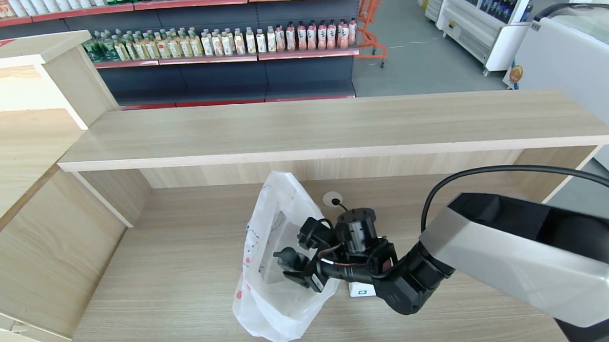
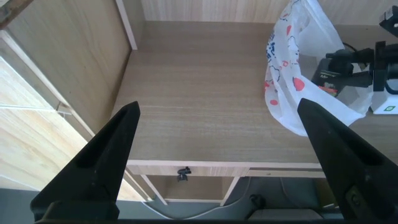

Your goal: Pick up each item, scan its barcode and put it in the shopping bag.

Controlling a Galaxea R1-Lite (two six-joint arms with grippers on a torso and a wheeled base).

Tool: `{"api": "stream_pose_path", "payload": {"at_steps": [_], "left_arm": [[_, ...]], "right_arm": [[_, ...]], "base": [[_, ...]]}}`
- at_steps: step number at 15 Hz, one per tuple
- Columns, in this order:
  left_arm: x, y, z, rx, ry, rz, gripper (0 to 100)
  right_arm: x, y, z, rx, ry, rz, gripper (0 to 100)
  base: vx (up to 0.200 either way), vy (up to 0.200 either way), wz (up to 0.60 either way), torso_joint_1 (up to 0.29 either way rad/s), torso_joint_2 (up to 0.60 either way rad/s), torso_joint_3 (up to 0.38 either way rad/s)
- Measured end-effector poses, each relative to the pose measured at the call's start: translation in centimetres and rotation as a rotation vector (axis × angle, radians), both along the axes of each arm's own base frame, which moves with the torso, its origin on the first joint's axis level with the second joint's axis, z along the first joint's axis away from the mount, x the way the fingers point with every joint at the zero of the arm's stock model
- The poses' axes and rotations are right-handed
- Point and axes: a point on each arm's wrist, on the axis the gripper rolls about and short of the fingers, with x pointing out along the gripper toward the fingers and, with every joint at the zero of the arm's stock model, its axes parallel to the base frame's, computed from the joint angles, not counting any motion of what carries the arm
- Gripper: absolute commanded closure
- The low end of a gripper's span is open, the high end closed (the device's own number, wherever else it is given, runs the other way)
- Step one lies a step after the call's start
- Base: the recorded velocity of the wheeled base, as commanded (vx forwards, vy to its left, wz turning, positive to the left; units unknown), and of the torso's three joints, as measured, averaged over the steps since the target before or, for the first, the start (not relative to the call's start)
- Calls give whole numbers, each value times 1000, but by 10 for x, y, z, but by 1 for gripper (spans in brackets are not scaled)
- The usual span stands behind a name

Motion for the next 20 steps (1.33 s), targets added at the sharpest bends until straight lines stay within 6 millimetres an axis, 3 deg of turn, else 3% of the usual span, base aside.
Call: {"api": "stream_pose_path", "payload": {"at_steps": [4,8,13,16,20], "left_arm": [[0,0,0,0,0,0,0],[0,0,0,0,0,0,0],[0,0,0,0,0,0,0],[0,0,0,0,0,0,0],[0,0,0,0,0,0,0]], "right_arm": [[-1,-13,4,94,224,-103,0],[1,-27,40,291,429,-238,0],[2,-65,51,379,551,-377,0],[3,-85,69,477,637,-435,0],[-19,-118,98,535,717,-424,0]], "base": [[0,0,0,0,0,0],[0,0,0,0,0,0],[0,0,0,0,0,0],[0,0,0,0,0,0],[0,0,0,0,0,0]]}}
